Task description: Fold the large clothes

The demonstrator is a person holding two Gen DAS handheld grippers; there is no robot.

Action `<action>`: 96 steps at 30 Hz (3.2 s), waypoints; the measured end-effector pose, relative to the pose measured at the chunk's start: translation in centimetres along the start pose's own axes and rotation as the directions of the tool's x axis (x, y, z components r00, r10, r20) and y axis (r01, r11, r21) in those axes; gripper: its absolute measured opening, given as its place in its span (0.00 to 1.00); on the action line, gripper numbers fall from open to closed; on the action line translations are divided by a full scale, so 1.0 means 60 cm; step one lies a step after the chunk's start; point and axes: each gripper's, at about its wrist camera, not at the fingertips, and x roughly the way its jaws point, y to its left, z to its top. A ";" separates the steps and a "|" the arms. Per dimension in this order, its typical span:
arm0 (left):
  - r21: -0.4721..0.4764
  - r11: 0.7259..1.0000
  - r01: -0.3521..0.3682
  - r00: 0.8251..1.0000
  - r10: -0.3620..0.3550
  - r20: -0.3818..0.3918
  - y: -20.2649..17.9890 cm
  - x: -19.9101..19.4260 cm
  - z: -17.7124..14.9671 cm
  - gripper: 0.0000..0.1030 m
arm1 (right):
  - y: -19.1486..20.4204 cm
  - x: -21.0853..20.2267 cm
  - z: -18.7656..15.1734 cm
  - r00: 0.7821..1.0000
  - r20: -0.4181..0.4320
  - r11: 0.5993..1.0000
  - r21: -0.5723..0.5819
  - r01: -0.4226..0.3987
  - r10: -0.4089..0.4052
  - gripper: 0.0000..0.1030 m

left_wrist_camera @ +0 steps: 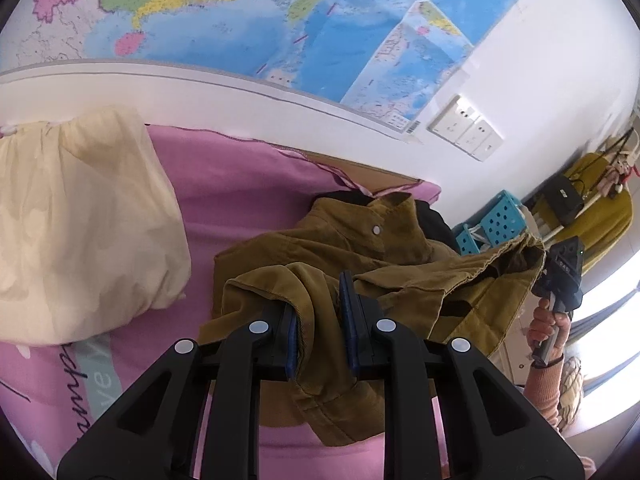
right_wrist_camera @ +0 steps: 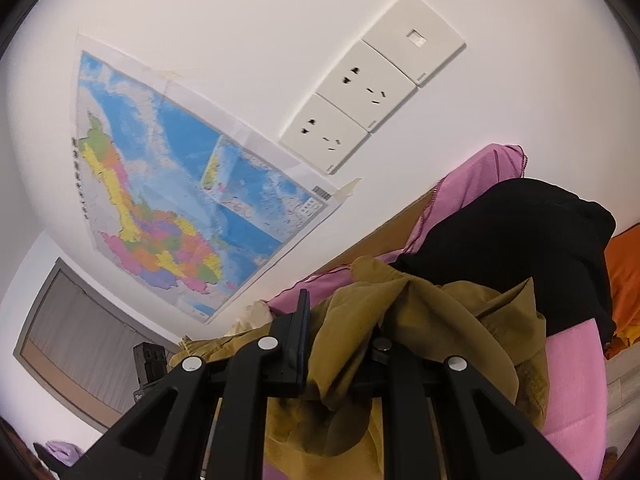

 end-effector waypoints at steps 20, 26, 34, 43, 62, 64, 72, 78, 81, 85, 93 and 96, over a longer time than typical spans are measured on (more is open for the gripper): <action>-0.069 0.995 -0.076 0.993 0.069 -0.097 0.055 0.118 0.057 0.19 | -0.071 0.090 0.041 0.993 -0.062 0.990 0.095 0.102 -0.096 0.15; -0.074 0.993 -0.095 0.989 0.086 -0.118 0.068 0.144 0.061 0.19 | -0.093 0.112 0.045 0.988 -0.084 0.984 0.112 0.140 -0.131 0.15; -0.097 0.989 -0.110 0.986 0.096 -0.136 0.080 0.167 0.067 0.21 | -0.114 0.135 0.047 0.980 -0.107 0.975 0.129 0.182 -0.169 0.15; -0.123 0.983 -0.134 0.981 0.114 -0.157 0.091 0.200 0.070 0.21 | -0.134 0.153 0.048 0.973 -0.125 0.964 0.162 0.212 -0.193 0.20; -0.246 0.968 -0.052 0.989 0.017 -0.145 0.124 0.207 0.067 0.24 | 0.068 0.174 -0.058 0.936 0.002 0.853 -0.412 0.321 -0.352 0.62; -0.257 0.966 -0.039 0.990 0.003 -0.139 0.125 0.204 0.067 0.25 | 0.069 0.217 -0.079 0.917 -0.042 0.815 -0.475 0.331 -0.397 0.60; -0.230 0.961 0.157 0.988 -0.155 0.027 0.112 0.129 0.057 0.74 | 0.034 0.310 -0.086 0.842 -0.023 0.718 -0.536 0.445 -0.539 0.53; 0.011 0.992 0.127 0.983 -0.127 0.132 0.034 0.079 0.033 0.84 | 0.016 0.348 -0.087 0.800 -0.045 0.676 -0.566 0.473 -0.598 0.54; 0.103 0.994 0.028 0.997 -0.035 0.062 0.001 0.127 0.016 0.81 | 0.018 0.343 -0.087 0.804 -0.064 0.687 -0.563 0.460 -0.591 0.54; 0.061 0.997 -0.040 0.998 0.043 -0.052 0.025 0.202 -0.003 0.74 | 0.043 0.276 -0.092 0.857 -0.053 0.740 -0.534 0.409 -0.513 0.54; 0.028 0.997 -0.069 0.993 0.072 -0.097 0.061 0.257 -0.015 0.72 | -0.055 0.203 -0.042 0.789 -0.025 0.724 -0.417 0.550 -0.614 0.52; 0.017 0.996 -0.090 0.991 0.092 -0.097 0.067 0.264 -0.014 0.68 | -0.115 0.213 -0.020 0.803 -0.088 0.783 -0.308 0.541 -0.590 0.42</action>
